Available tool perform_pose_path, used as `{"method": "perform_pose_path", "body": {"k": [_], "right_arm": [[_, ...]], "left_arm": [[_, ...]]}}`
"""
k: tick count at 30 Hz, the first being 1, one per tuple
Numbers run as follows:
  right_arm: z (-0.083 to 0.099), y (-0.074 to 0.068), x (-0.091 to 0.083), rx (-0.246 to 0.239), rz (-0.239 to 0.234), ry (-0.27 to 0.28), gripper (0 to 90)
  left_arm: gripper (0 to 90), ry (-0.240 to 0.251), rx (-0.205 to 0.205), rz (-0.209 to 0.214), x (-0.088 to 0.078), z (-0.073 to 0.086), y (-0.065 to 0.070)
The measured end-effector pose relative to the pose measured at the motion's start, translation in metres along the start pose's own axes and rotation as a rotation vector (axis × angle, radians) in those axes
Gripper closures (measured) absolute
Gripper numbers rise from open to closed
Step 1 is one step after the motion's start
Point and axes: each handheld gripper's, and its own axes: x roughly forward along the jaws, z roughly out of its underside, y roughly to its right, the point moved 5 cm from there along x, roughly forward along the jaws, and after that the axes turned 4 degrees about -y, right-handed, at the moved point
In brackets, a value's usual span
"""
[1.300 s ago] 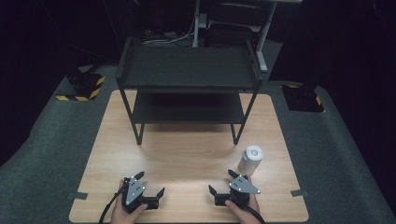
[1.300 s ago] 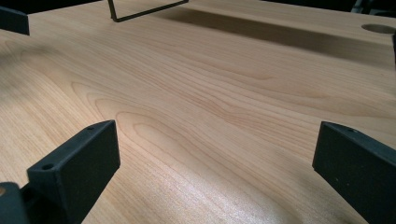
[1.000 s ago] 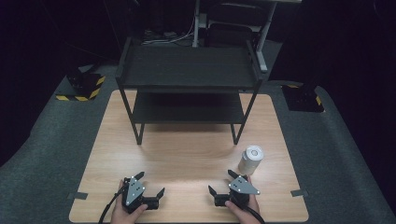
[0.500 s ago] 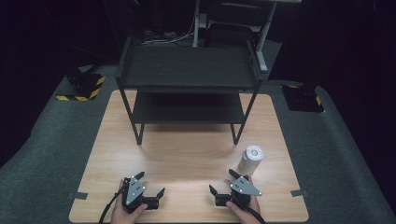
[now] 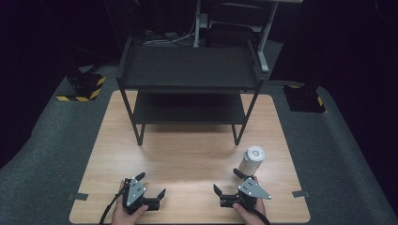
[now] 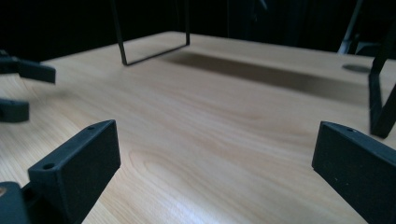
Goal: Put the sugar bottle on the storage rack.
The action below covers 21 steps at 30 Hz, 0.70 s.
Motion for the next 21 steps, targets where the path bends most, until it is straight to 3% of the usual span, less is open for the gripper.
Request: {"method": "perform_pose_path", "body": {"k": [8,21], "right_arm": [[-0.006,-0.002,-0.021,-0.009,0.031,0.064,0.5],[-0.003,0.01,-0.051,-0.002,0.133,0.067,0.3]], "left_arm": [[0.5,-0.007,-0.004,0.003,0.001,-0.001,-0.001],[0.5,-0.019,-0.002,0.012,0.001,-0.002,-0.002]]}}
